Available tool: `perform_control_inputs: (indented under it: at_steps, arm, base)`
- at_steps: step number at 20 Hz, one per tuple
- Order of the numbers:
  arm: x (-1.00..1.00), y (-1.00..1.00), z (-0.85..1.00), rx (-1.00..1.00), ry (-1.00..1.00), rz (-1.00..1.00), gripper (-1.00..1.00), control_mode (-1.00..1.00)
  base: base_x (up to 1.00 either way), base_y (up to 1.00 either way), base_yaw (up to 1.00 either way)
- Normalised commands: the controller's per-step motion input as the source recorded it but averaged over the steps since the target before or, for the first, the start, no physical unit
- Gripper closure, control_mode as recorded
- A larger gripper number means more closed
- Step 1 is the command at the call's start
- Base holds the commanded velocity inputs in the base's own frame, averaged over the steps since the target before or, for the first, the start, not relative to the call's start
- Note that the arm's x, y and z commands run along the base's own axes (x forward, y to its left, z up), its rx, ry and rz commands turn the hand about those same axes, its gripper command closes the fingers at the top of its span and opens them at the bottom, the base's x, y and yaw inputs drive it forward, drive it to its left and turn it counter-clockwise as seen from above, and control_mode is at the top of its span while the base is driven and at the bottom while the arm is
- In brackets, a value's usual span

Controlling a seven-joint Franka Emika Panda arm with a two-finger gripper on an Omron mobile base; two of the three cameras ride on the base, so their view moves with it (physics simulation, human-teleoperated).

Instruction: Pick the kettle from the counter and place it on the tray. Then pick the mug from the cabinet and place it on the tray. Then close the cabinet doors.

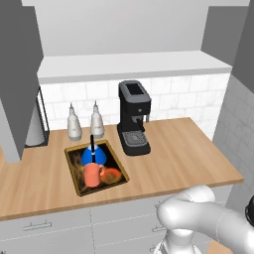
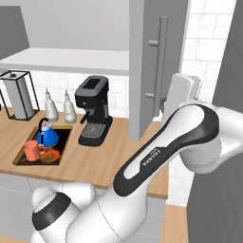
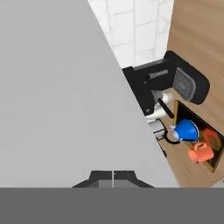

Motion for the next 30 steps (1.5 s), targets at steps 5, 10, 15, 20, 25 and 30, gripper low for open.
perform_control_inputs:
  at_steps: [5, 10, 15, 20, 25, 30]
  arm:
    - [-0.06, 0.97, 0.24, 0.00, -0.12, 0.28, 1.00, -1.00]
    - [-0.10, 0.76, 0.81, 0.00, -0.14, 0.06, 1.00, -1.00]
    - [0.22, 0.68, 0.25, -0.01, -0.05, -0.29, 1.00, -1.00]
    - [0.45, 0.05, 0.00, 0.00, 0.00, -0.31, 1.00, -1.00]
    - [0.48, -0.03, -0.07, 0.04, 0.01, -0.17, 1.00, -1.00]
    - [0.42, 0.00, -0.10, 0.06, 0.00, -0.13, 1.00, -1.00]
  base:
    - [0.00, 0.00, 0.00]
    - [0.00, 0.00, 0.00]
    - [0.00, 0.00, 0.00]
    - [0.00, 0.00, 0.00]
    - [0.00, 0.00, 0.00]
    - [0.00, 0.00, 0.00]
